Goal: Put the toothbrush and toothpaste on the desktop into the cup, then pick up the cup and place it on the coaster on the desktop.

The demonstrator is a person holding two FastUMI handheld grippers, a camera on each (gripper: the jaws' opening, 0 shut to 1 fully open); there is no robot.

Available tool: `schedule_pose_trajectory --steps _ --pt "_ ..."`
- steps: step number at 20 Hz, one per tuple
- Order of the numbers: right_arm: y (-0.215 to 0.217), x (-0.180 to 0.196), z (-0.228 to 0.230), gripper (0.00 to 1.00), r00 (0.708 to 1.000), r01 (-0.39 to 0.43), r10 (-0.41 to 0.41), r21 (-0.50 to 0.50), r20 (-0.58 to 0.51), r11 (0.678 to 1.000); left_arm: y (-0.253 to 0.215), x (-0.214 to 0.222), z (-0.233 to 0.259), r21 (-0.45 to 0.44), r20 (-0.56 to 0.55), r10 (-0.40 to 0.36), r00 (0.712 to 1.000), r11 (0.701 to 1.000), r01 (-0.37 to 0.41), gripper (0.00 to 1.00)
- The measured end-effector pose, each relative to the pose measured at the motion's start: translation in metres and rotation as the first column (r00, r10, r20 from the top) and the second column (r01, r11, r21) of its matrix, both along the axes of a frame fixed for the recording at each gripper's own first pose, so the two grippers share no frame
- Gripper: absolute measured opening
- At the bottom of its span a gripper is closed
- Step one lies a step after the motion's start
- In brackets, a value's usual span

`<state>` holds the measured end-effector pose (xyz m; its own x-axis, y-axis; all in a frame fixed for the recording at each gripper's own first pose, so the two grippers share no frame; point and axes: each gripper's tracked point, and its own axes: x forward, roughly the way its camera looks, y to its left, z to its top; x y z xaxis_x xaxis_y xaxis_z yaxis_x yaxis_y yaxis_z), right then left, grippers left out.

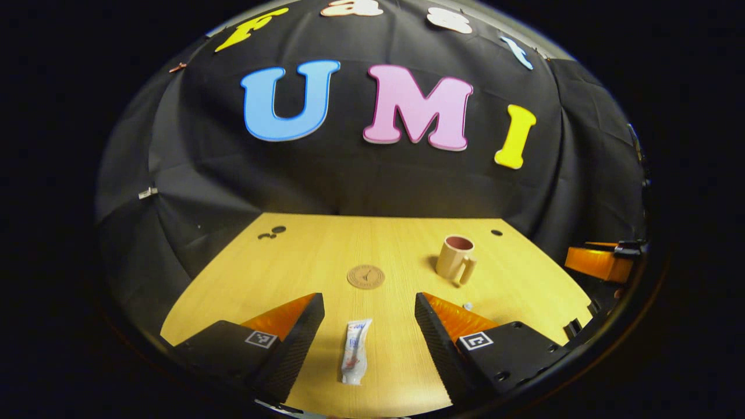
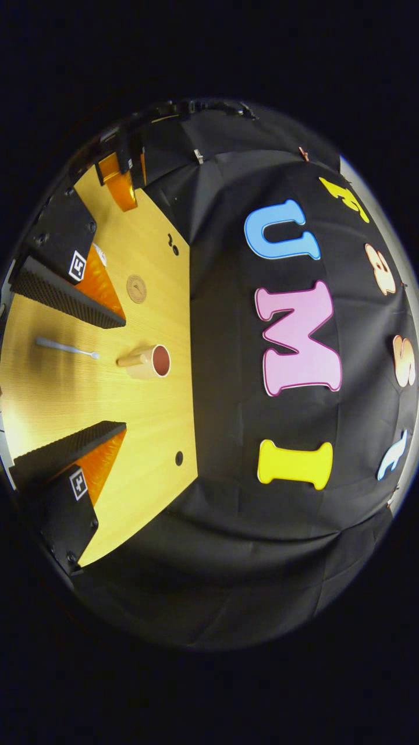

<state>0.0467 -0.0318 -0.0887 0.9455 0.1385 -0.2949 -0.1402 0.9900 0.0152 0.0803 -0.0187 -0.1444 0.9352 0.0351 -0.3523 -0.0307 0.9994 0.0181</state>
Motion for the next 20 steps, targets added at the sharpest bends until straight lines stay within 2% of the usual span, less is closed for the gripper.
schedule_pose_trajectory --steps 3,5,8,14,15,16,20 --pt "0.0 0.006 -0.023 0.99 0.996 -0.065 0.066 0.007 -0.064 0.998 0.001 0.005 -0.064 0.027 -0.153 0.013 0.988 1.0 -0.009 0.98" --pt "-0.001 0.011 -0.033 0.99 0.992 -0.087 0.088 0.009 -0.093 0.996 0.002 0.008 -0.088 0.03 -0.213 0.016 0.977 0.999 -0.01 0.98" --pt "-0.005 0.023 -0.05 0.98 0.983 -0.117 0.118 0.015 -0.142 0.993 0.005 0.023 -0.127 -0.003 -0.293 0.048 0.955 0.999 -0.051 0.98" --pt "-0.005 0.034 -0.068 0.98 0.966 -0.173 0.17 -0.001 -0.194 0.985 0.025 0.033 -0.166 -0.048 -0.39 0.122 0.913 0.987 -0.153 0.96" --pt "-0.006 0.035 -0.072 0.99 0.963 -0.174 0.171 0.008 -0.208 0.985 0.026 0.034 -0.171 -0.043 -0.4 0.128 0.907 0.986 -0.158 0.91" --pt "-0.006 0.035 -0.078 0.99 0.959 -0.17 0.17 0.02 -0.225 0.985 0.029 0.035 -0.17 -0.026 -0.4 0.131 0.907 0.988 -0.154 0.94" --pt "-0.005 0.034 -0.104 0.98 0.943 -0.144 0.156 0.064 -0.294 0.988 0.023 0.043 -0.173 0.022 -0.396 0.123 0.91 0.992 -0.124 0.88"
